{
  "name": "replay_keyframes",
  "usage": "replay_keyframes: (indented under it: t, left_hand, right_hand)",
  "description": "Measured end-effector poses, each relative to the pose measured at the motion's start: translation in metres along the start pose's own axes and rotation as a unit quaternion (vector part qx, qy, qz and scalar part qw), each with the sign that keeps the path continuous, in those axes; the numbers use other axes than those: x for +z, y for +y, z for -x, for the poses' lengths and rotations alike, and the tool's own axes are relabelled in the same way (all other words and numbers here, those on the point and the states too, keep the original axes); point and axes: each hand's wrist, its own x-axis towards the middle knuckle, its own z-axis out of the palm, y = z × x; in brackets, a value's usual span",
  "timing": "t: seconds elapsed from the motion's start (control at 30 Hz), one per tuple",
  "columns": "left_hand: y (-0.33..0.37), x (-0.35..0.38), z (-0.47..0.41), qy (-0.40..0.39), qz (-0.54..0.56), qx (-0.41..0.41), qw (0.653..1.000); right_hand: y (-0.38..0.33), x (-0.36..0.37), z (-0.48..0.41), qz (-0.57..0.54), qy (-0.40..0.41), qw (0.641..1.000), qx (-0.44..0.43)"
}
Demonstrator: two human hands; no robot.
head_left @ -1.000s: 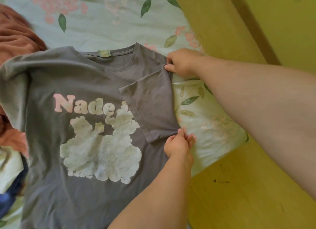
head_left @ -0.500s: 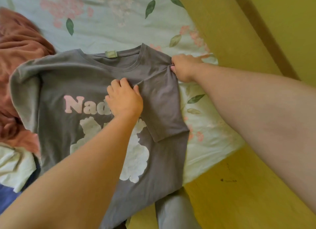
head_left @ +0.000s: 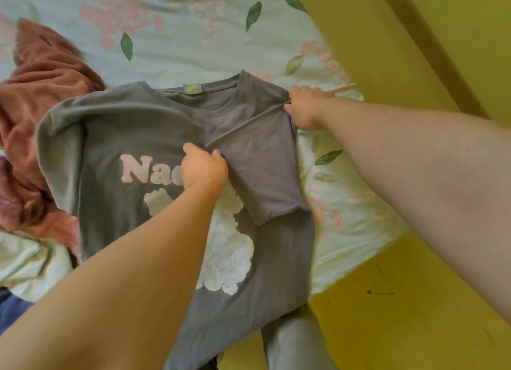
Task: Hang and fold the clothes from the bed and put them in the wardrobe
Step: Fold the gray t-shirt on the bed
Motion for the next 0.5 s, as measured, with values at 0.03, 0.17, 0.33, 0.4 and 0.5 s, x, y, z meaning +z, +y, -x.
replay_keyframes:
  t: [0.03, 0.17, 0.33, 0.4, 0.5]
  left_hand:
    - [-0.005, 0.006, 0.01, 0.005, 0.025, -0.003, 1.0]
    - [-0.028, 0.033, 0.055, -0.004, 0.081, 0.016, 0.997]
    - [-0.047, 0.049, 0.073, -0.026, 0.093, 0.008, 0.995]
    - [-0.053, 0.05, 0.071, -0.041, 0.084, -0.002, 0.996]
    - [-0.061, 0.049, 0.067, -0.066, 0.109, 0.011, 0.992]
  right_hand:
    - [-0.001, 0.001, 0.003, -0.005, 0.015, 1.0, 0.003]
    - [-0.012, 0.016, 0.035, -0.113, 0.168, 0.979, 0.036]
    - [-0.024, 0.097, 0.145, -0.361, 0.228, 0.896, 0.122]
    - [-0.029, 0.133, 0.184, -0.35, 0.165, 0.913, 0.128]
    - [-0.04, 0.166, 0.208, -0.293, 0.137, 0.937, 0.128]
